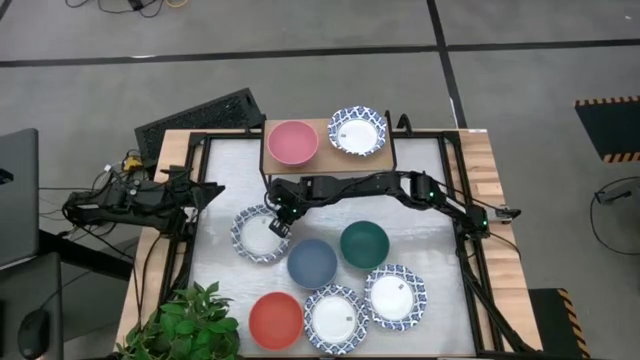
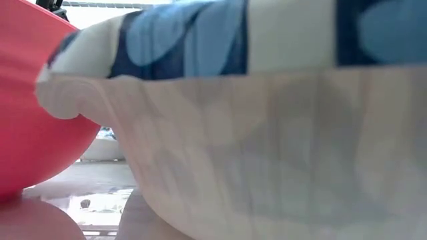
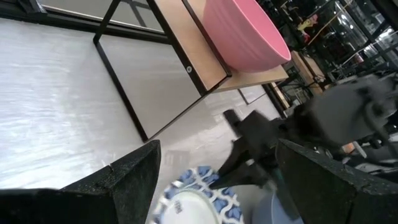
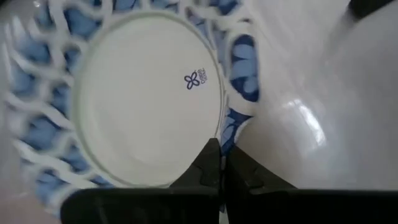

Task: Place and stack bowls onto a shelf
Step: Stack the white patterned bowl on top of the white patterned bowl on the shelf

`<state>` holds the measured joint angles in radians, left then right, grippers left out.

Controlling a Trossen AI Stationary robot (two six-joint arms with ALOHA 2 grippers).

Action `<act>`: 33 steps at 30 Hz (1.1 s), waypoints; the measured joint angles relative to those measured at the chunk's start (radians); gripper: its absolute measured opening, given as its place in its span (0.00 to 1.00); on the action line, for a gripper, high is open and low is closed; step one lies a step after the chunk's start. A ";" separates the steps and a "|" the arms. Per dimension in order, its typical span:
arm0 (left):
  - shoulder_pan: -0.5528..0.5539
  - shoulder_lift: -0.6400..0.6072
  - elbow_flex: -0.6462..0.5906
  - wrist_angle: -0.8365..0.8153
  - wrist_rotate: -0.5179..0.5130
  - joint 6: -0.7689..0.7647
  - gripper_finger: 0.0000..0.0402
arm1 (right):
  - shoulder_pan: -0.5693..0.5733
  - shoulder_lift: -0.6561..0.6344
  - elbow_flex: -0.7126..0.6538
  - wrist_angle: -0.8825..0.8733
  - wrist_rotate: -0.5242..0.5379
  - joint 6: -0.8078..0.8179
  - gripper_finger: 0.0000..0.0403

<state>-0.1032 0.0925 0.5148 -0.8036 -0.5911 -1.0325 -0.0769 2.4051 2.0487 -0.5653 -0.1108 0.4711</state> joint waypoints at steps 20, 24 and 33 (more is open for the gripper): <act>0.000 0.000 0.000 0.000 -0.024 0.007 0.75 | -0.040 -0.434 0.000 -0.330 -0.126 -0.031 0.05; 0.000 0.000 0.000 0.001 -0.028 0.007 0.75 | -0.081 -0.579 0.000 -0.393 -0.090 -0.053 0.06; 0.000 0.000 0.000 0.001 -0.065 -0.001 0.75 | -0.336 -0.722 0.000 -0.604 0.091 -0.101 0.06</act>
<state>-0.1032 0.0921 0.5152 -0.8028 -0.6566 -1.0340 -0.4124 1.6828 2.0491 -1.1695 -0.0202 0.3698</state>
